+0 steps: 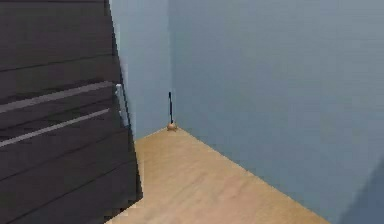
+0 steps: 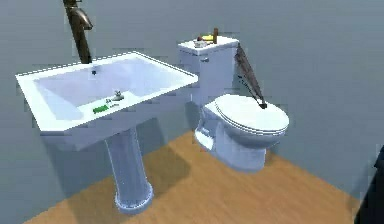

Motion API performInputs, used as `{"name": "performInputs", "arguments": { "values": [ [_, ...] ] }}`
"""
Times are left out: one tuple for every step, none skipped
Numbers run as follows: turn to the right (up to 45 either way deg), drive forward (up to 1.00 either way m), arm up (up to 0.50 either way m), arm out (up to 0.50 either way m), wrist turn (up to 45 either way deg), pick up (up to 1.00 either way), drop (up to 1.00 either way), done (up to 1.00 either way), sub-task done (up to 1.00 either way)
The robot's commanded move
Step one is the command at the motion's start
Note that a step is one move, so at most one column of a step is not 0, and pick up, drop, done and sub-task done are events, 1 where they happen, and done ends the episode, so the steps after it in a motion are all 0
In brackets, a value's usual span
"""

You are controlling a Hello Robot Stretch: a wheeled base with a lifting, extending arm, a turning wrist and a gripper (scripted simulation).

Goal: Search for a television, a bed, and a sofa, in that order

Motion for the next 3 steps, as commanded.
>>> {"name": "performInputs", "arguments": {
  "values": [
    [-45.0, 0.00, 0.00, 0.00, 0.0, 0.00, 0.00, 0.00, 0.00],
    [-9.0, 0.00, 0.00, 0.00, 0.0, 0.00, 0.00, 0.00, 0.00],
    [-3.0, 0.00, 0.00, 0.00, 0.0, 0.00, 0.00, 0.00, 0.00]
  ]
}}
